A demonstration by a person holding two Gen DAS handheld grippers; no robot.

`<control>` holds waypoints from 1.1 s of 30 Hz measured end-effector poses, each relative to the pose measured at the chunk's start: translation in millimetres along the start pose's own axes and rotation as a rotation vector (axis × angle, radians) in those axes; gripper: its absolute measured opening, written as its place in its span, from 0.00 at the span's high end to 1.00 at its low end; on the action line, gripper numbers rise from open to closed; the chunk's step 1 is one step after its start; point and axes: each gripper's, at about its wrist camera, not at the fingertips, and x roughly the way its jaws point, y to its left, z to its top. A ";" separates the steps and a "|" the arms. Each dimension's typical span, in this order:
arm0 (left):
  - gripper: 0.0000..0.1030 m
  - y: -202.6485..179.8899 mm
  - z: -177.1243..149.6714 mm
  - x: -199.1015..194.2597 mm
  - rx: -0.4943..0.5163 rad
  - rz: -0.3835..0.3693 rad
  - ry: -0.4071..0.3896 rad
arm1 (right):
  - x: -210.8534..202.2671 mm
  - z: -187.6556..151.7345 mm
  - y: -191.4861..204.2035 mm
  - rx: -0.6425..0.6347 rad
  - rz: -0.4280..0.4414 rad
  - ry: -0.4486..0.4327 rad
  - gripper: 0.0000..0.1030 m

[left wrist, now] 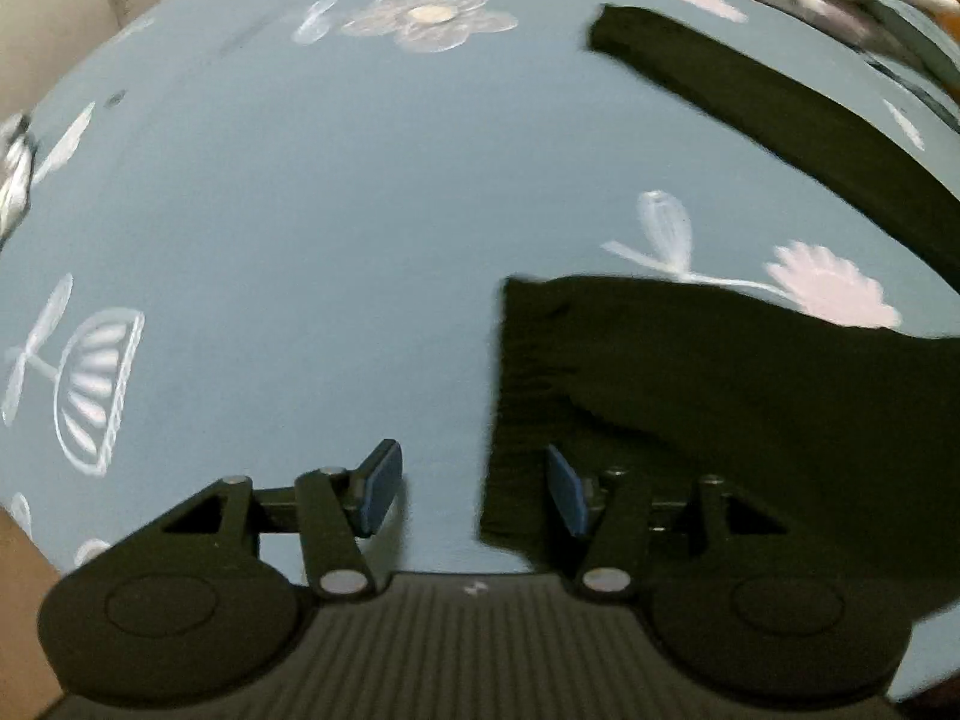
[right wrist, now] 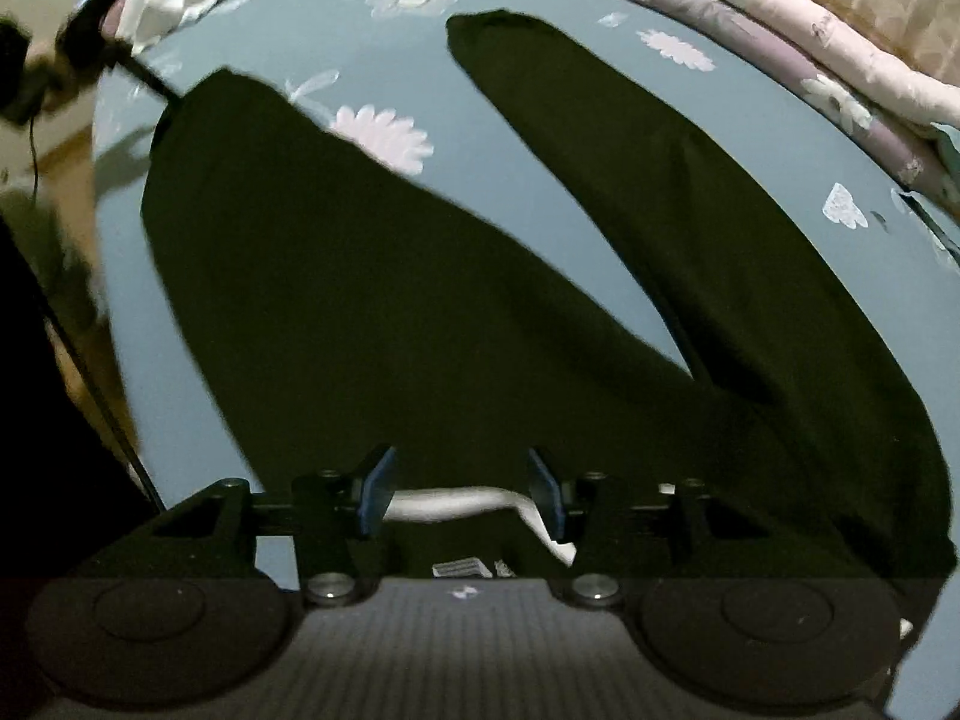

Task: Fold clothes

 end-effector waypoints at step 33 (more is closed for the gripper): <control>0.50 -44.6 30.0 -21.0 0.230 0.100 -0.099 | 58.4 66.4 6.7 0.134 0.076 -0.134 0.39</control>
